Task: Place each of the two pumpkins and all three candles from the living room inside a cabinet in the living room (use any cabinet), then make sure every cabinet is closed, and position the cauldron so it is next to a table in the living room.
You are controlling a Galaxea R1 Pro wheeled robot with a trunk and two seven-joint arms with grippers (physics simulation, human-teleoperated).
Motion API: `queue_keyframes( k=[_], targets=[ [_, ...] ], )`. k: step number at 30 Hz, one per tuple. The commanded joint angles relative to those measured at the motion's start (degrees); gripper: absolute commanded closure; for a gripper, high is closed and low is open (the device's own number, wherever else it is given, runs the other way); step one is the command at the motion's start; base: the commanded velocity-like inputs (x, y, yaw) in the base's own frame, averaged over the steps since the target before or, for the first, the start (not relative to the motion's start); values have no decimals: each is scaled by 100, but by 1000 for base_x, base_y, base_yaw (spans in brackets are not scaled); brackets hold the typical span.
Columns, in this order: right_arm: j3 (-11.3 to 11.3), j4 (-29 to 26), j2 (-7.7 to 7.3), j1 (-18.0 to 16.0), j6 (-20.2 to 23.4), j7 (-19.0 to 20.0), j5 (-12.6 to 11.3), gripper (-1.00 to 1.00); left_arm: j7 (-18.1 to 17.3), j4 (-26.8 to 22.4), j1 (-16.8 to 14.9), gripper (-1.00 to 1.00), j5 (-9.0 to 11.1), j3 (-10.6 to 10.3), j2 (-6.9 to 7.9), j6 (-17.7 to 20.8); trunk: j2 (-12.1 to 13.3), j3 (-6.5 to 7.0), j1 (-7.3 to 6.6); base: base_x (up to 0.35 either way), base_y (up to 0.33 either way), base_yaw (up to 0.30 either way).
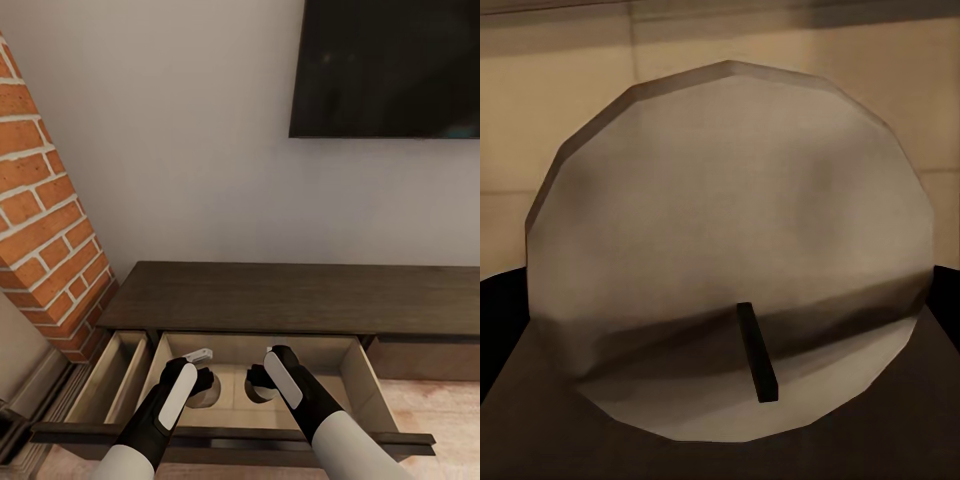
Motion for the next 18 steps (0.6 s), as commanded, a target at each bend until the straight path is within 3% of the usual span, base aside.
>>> queue_keyframes(
  k=[1, 15, 18],
  targets=[
    [0, 0, 0, -1, -3, 0, 0, 100, 0, 1, -1, 100, -1, 0, 0, -4, -42, -18, 22, 0, 0, 0],
    [0, 1, 0, -1, -3, 0, 0, 100, 0, 4, -1, 100, -16, 0, 0, -19, -603, -270, 330, 0, 0, 0],
    [0, -1, 0, -1, -3, 0, 0, 100, 0, 3, -1, 100, 11, -1, 0, -13, -603, -270, 330, 0, 0, 0]
  ],
)
